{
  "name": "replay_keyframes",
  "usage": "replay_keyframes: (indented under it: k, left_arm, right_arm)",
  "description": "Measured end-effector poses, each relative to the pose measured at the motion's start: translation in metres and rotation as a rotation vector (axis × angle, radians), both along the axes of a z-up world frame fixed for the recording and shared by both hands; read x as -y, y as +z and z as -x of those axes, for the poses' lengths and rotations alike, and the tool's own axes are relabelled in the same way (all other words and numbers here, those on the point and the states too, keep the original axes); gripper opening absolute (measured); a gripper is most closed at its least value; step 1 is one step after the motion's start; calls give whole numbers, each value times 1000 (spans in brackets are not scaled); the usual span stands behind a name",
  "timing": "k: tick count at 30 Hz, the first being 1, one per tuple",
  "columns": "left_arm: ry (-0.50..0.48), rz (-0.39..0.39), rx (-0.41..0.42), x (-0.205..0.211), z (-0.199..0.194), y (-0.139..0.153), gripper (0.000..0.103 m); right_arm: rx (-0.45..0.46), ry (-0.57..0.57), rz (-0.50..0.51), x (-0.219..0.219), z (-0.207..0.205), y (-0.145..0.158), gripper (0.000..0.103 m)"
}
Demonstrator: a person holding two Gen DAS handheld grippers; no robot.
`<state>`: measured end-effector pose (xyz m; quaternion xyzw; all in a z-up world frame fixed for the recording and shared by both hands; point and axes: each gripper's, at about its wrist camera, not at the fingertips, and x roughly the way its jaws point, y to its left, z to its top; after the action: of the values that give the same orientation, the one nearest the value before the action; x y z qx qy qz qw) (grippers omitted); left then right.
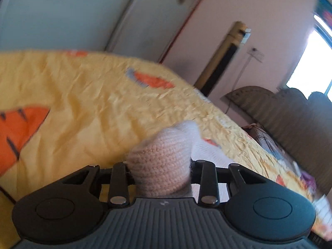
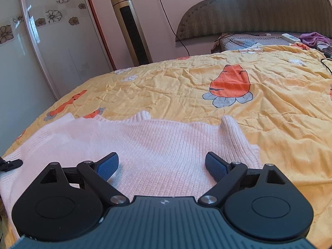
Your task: Fold small clothes
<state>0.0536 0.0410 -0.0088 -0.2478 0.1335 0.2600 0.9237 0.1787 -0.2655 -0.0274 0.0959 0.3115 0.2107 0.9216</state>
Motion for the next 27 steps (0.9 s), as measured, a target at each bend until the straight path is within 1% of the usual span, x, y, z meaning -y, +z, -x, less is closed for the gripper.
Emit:
replay_keyframes:
  k: [2,4,5,6,7,8,9,10,11,12,14,15,18,19,22,24,25,26,27]
  left_arm:
    - [-102,-241,-1,42,-2,9,33]
    - [-214,-451,-45,82,-6,1,33]
    - [-249,-518,-54,96,-5,-7,33]
    - [-279,-560,-74,105,-6,-13,33]
    - [-287,-568,-70,107,-6,-13,33]
    - [-277,-557,-61,106,-7,-12,33]
    - [-278,-541,-62,103,-8,-12,33]
    - [-284,-525,-73,100,-10,-13,33]
    - [-281,-507,-76,96,-10,-13,33]
    - [-277,-495,-73,94,-9,-13,33]
    - [-281,-492,-68,94,-6,-13,33]
    - [-282,-489,-66,94,-6,-13,33]
    - [-288,-481,-64,92,-4,-13,33]
    - [-292,-480,-65,92,-5,-12,33]
    - [-298,-479,-72,92,-6,-12,33]
    - [-301,-471,-73,91,-7,-12,33]
    - [-300,-465,-75,90,-7,-12,33]
    - [-292,-452,-80,87,-8,-12,33]
    - [-285,-434,-87,84,-10,-12,34]
  right_arm:
    - [-2,-1,-1,0,0,0,92]
    - [-18,-5,-5,0,-2,2,92]
    - [-39,-17,-6,1,-4,6,91]
    - [-68,-38,-20,0,-6,12,92]
    - [-119,-50,-94,2,-7,20,92]
    - [-161,-31,-197,4,-8,26,93]
    - [-218,33,-360,4,-10,29,94]
    - [-285,116,-514,0,-13,29,98]
    - [-342,187,-601,-10,-16,27,99]
    - [-384,238,-627,-24,-19,27,100]
    - [-438,295,-573,-57,-28,29,99]
    - [-462,309,-542,-73,-34,28,98]
    - [-578,346,-474,-117,-54,19,96]
    - [-600,355,-440,-132,-58,18,95]
    - [-596,374,-340,-170,-66,29,96]
    - [-565,412,-230,-200,-72,40,97]
    - [-550,425,-162,-216,-74,44,95]
    - [-531,426,-93,-229,-75,47,90]
    - [-503,438,-33,-241,-74,49,75]
